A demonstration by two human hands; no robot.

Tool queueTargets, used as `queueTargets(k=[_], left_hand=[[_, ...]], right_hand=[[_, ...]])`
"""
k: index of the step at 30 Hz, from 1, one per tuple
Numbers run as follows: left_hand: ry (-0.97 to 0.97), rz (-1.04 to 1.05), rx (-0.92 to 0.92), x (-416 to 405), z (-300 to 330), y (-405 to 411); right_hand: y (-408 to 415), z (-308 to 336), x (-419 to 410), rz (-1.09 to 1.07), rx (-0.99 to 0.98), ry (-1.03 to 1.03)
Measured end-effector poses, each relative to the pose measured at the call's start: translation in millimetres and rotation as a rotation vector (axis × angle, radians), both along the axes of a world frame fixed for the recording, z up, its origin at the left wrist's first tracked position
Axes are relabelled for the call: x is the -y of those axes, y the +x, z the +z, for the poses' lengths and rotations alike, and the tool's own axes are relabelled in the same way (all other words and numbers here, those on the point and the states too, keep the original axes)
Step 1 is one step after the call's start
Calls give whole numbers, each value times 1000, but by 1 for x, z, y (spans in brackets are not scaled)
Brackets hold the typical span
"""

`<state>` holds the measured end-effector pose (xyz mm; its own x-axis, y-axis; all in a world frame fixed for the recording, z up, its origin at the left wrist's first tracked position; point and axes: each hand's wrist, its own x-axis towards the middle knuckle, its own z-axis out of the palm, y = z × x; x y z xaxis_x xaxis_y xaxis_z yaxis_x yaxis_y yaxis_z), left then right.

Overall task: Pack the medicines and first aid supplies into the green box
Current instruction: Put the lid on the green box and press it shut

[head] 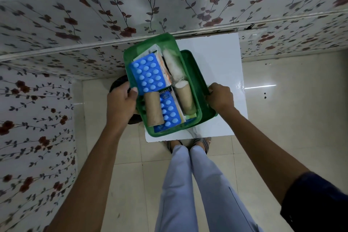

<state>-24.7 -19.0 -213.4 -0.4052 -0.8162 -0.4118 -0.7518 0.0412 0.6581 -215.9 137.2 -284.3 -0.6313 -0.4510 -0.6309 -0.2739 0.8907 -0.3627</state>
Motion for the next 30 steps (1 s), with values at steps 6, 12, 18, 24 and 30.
queueTargets(k=[6, 12, 18, 24, 30], left_hand=[[72, 8, -3, -4, -14, -3], [88, -51, -18, -17, -18, -43], [177, -63, -13, -27, -30, -61], [343, 31, -117, -28, -20, -60], [430, 169, -247, -29, -17, -58]], right_hand=[[-28, 45, -4, -137, -47, -161], [-31, 95, -13, -107, -357, -251], [12, 102, 1, 19, -285, -299], [39, 71, 4, 313, -409, -174], [-4, 67, 9, 131, -320, -275]])
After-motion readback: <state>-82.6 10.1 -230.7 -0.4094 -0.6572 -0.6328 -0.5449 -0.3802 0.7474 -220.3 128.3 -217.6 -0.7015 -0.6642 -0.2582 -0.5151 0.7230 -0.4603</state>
